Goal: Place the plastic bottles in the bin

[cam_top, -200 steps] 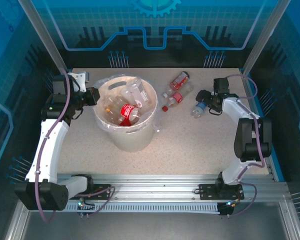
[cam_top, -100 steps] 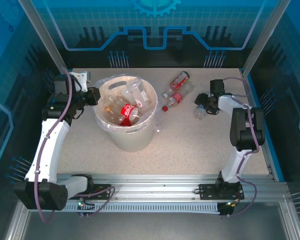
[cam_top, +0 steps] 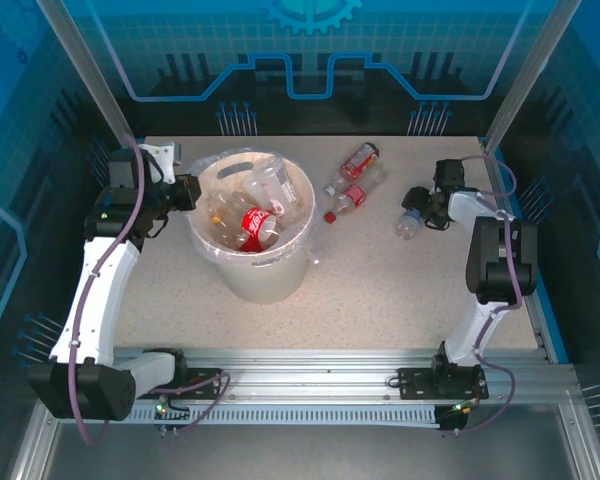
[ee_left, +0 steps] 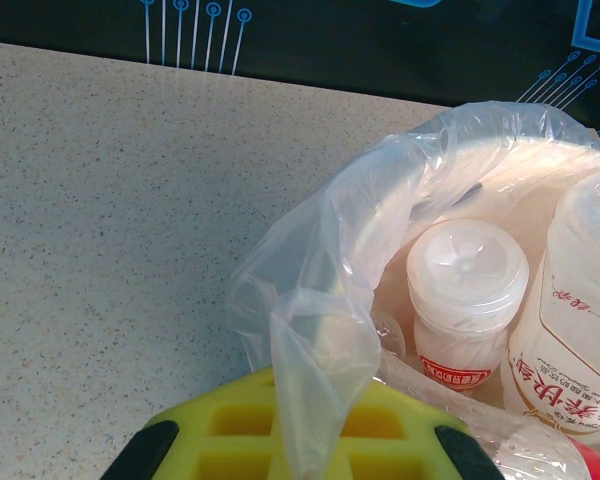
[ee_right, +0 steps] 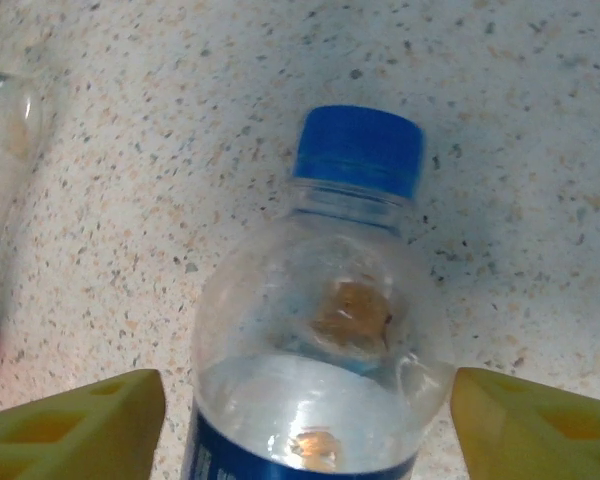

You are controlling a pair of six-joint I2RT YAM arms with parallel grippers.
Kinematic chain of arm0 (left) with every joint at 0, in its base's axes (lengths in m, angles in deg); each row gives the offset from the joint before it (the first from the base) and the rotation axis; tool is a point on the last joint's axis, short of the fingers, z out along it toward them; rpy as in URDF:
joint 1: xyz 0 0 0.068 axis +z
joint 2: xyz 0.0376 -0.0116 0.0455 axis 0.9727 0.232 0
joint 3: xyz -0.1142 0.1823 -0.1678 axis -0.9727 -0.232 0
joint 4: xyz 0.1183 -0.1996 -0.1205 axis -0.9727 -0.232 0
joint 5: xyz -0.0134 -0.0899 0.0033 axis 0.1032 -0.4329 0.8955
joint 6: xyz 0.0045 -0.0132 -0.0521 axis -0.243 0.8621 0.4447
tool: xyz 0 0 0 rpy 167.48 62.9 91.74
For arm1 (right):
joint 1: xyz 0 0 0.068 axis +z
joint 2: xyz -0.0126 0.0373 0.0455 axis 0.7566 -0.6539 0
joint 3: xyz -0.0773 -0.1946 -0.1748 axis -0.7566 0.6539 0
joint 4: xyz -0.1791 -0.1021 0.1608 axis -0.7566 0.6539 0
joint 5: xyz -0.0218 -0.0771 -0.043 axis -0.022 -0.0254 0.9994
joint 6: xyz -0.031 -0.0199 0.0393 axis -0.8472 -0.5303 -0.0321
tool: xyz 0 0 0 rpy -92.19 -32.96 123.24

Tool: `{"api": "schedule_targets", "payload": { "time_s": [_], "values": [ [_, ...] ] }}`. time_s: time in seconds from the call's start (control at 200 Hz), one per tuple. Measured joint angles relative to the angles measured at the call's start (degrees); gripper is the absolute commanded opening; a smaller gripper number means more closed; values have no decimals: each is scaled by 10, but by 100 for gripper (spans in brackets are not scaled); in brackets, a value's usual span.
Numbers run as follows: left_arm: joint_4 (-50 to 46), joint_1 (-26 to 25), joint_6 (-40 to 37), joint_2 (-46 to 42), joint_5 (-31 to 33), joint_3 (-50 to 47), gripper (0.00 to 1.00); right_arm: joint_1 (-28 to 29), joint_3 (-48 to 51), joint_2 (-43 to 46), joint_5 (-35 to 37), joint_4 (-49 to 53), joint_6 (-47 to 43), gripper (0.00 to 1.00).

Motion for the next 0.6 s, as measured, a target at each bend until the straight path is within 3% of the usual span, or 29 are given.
{"api": "schedule_targets", "payload": {
  "time_s": [0.6],
  "values": [
    [2, -1, 0, 0, 0, 0, 0, -2, -11, -13, -23, 22, -20, 61]
  ]
}}
